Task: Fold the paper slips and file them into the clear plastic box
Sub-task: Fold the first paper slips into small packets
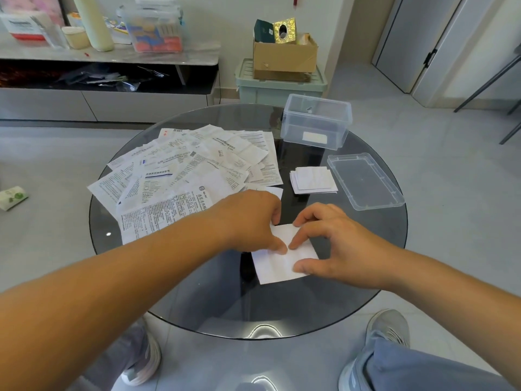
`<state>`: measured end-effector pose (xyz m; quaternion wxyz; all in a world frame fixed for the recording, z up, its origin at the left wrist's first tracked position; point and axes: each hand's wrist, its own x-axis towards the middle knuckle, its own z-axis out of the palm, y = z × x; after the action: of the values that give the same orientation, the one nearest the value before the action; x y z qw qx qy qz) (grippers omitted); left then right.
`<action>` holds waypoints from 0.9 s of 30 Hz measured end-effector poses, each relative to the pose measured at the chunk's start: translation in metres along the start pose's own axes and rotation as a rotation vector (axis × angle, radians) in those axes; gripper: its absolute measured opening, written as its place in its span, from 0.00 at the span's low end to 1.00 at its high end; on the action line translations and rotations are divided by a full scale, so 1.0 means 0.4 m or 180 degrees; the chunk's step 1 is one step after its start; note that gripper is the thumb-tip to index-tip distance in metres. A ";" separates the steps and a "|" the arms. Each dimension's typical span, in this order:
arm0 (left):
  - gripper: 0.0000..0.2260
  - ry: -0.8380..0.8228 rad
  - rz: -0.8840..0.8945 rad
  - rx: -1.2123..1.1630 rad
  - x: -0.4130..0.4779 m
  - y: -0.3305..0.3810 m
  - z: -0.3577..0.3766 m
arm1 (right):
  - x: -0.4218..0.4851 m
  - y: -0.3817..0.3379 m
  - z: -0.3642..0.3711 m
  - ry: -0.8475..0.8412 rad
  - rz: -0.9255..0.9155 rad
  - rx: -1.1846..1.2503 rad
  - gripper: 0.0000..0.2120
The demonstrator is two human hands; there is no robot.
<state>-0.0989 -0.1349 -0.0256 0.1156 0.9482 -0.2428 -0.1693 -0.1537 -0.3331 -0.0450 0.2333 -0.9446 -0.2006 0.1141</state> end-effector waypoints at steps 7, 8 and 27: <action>0.15 -0.0157 -0.0063 -0.0323 0.010 0.000 -0.004 | 0.006 0.008 0.000 -0.0031 0.0101 0.0105 0.14; 0.13 -0.0124 -0.0045 -0.0373 0.009 -0.002 -0.003 | 0.007 0.009 0.000 -0.0037 0.0119 0.0099 0.14; 0.07 0.0899 0.0049 -0.2442 -0.050 -0.018 -0.023 | 0.025 0.007 -0.027 0.1187 0.0720 0.1879 0.09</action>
<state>-0.1088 -0.1177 -0.0142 0.4943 0.8483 -0.1508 -0.1149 -0.1405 -0.3353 -0.0383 0.5144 -0.8573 -0.0074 0.0180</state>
